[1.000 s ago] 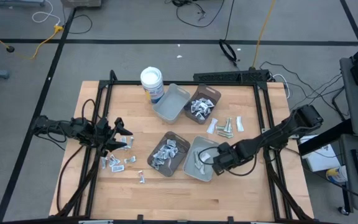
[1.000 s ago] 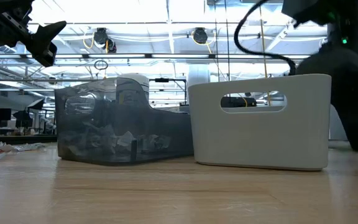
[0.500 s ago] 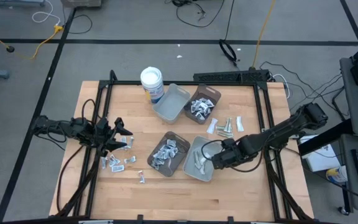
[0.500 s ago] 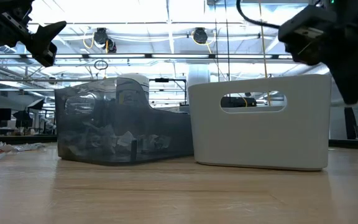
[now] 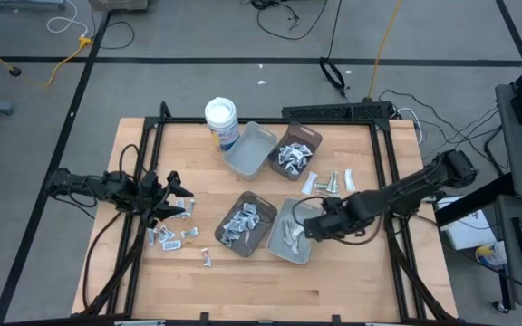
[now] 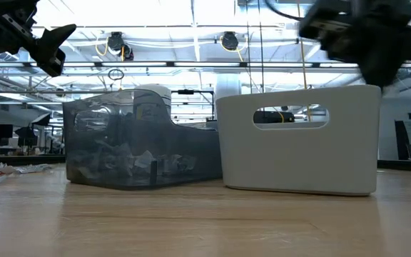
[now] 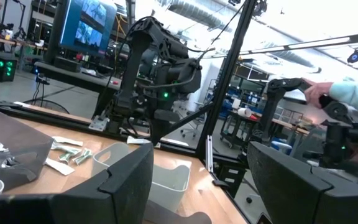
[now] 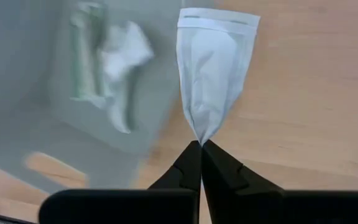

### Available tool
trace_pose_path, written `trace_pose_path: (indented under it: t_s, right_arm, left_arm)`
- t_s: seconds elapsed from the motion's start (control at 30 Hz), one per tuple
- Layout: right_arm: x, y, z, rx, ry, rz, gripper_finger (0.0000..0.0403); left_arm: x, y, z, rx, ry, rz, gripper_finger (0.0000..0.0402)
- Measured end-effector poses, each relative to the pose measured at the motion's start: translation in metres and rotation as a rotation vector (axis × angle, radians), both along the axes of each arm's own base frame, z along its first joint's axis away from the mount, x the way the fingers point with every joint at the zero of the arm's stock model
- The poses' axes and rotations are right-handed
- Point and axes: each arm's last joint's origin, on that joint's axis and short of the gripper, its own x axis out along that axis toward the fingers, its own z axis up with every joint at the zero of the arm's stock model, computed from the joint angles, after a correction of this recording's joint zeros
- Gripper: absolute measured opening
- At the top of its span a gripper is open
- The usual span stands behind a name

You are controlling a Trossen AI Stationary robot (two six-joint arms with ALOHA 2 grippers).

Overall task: Pick & Place First Aid Supplies
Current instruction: Put the green bandage into the bottom gray bin

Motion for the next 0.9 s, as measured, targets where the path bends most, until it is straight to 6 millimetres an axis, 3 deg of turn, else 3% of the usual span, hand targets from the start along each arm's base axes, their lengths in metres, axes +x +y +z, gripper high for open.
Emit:
trace_pose_path:
  t_s: [0.2,0.5,0.9]
  right_arm:
    - [0.037,-0.010,0.019,-0.033,0.003,0.017,0.0000]
    - [0.094,-0.016,0.031,-0.054,0.017,0.053,0.0000]
    - [0.119,-0.010,-0.008,-0.021,0.106,0.067,0.0000]
  left_arm:
    - [0.000,0.000,0.000,0.000,0.000,0.000,0.0267]
    - [0.000,0.000,0.000,0.000,0.000,0.000,0.0267]
    - [0.000,0.000,0.000,0.000,0.000,0.000,0.0267]
